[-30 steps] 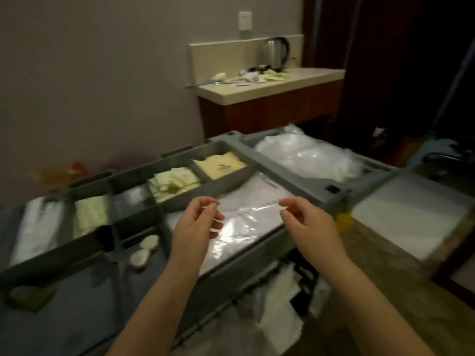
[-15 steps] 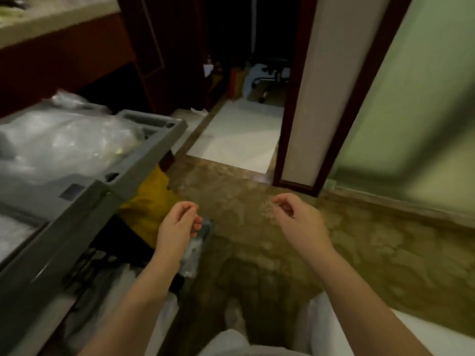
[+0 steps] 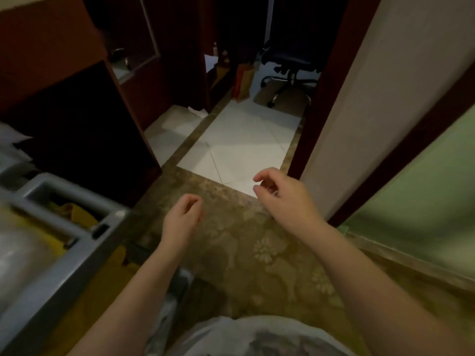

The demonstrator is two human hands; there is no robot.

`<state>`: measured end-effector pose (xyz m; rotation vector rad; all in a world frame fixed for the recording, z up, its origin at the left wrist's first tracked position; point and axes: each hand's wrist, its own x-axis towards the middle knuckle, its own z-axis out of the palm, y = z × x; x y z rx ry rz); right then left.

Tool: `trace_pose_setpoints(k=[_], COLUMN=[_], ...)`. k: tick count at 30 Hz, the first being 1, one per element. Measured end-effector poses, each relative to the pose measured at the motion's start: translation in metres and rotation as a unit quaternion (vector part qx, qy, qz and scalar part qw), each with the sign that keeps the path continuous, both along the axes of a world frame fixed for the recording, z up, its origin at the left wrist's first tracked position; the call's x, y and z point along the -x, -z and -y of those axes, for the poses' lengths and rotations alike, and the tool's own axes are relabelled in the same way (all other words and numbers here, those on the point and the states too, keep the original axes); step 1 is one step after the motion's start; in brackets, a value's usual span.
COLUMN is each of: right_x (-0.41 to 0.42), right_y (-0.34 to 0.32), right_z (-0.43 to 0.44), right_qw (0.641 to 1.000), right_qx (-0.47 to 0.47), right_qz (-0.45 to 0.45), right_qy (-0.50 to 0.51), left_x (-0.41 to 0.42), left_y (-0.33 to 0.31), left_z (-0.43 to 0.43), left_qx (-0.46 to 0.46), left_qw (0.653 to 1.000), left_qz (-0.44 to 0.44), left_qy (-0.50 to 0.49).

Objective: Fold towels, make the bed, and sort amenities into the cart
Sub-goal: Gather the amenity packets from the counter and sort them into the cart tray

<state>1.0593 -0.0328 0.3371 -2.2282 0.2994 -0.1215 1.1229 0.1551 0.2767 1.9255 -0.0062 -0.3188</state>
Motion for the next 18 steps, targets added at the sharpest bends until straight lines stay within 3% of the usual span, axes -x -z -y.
trace_pose_setpoints(k=[4, 9, 13, 18], right_x=[-0.059, -0.169, -0.286, -0.421], right_y=[0.029, 0.06, 0.044, -0.006], right_z=[0.064, 0.123, 0.126, 0.068], right_qw=[0.996, 0.996, 0.99, 0.951], right_qx=[-0.064, -0.066, -0.064, -0.053], right_qz=[-0.04, -0.059, -0.065, 0.0], right_qy=[0.044, 0.028, -0.107, -0.306], left_x=[-0.071, -0.161, -0.222, -0.269], left_y=[-0.026, -0.023, -0.019, -0.025], left_z=[0.058, 0.1, 0.106, 0.083], left_qx=[0.006, 0.003, -0.002, -0.048], left_qw=[0.999, 0.997, 0.985, 0.941], left_qz=[0.05, 0.058, 0.034, 0.044], left_qy=[0.007, -0.059, -0.17, -0.333])
